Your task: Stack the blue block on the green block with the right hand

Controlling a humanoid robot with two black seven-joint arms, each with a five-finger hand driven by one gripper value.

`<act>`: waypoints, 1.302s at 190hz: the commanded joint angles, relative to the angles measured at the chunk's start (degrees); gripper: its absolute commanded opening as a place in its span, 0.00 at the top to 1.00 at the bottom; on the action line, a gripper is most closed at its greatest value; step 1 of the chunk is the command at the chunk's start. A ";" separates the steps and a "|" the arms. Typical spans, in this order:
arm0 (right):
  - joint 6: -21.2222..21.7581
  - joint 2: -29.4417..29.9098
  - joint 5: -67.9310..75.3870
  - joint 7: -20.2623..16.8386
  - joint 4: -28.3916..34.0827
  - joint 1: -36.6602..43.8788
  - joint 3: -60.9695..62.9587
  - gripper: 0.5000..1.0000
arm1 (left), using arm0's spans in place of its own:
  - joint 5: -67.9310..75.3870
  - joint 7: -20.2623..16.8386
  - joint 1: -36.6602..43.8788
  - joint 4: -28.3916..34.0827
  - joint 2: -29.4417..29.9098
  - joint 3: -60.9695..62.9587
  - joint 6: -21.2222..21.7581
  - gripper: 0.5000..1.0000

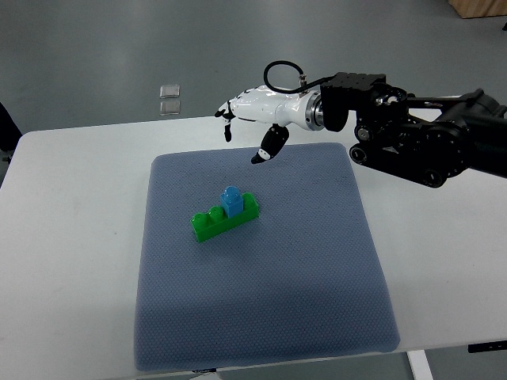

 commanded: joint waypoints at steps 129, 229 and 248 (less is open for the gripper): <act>-5.91 2.45 65.05 -0.14 -16.81 -9.90 17.12 0.17 | 0.00 0.00 -0.07 0.00 0.00 -0.03 0.00 0.00; -13.38 7.03 86.85 -0.14 -16.98 -18.07 33.11 0.17 | 0.00 0.00 -0.08 0.00 0.00 -0.03 0.00 0.00; -13.73 8.26 86.77 -0.05 -17.07 -20.27 37.07 0.17 | 0.00 0.00 0.01 0.00 0.00 -0.03 0.00 0.00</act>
